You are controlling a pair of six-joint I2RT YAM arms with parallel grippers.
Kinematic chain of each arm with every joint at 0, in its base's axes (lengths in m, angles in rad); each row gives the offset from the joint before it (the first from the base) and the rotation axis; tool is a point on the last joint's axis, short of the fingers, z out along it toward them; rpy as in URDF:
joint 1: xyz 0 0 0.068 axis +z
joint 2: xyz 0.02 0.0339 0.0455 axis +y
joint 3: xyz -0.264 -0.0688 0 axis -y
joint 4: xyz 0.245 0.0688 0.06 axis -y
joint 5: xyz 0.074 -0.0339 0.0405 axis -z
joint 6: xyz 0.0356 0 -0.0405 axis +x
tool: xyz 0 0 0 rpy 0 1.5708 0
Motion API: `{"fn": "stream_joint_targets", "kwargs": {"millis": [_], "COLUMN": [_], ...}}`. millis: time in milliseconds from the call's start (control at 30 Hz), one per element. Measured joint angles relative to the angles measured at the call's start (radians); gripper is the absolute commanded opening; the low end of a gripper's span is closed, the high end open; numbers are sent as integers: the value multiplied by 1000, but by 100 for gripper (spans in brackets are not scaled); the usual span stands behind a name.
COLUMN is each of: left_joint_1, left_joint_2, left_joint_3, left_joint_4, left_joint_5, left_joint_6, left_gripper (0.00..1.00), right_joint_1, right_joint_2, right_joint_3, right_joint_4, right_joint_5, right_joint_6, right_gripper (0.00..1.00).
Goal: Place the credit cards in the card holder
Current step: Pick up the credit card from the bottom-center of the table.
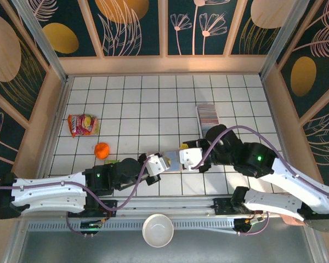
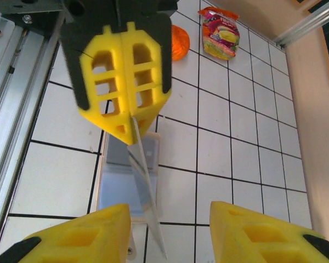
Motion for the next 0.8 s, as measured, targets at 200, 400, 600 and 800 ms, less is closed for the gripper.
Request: {"fn": "stream_joint_targets", "kwargs": {"millis": [200,400,600,800], "left_joint_1": [0,0,0,2], "left_joint_2": [3,3,3,20], "left_joint_3": [4,8,21,22], "left_joint_4": [0,0,0,0], "left_joint_5": [31,31,34,30], "left_joint_6": [41,59,67,66], "left_gripper": [0,0,0,0], "right_joint_1": [-63,-74,-74,-77], "right_joint_2": [0,29,43,61], "right_joint_3": [-25,-26,-47,-59], "right_joint_4": [7,1,7,0], "right_joint_5": [-62,-123,-151,-150], "right_joint_6": [-18,-24,-26,-16], "right_gripper": [42,40,22,0]}}
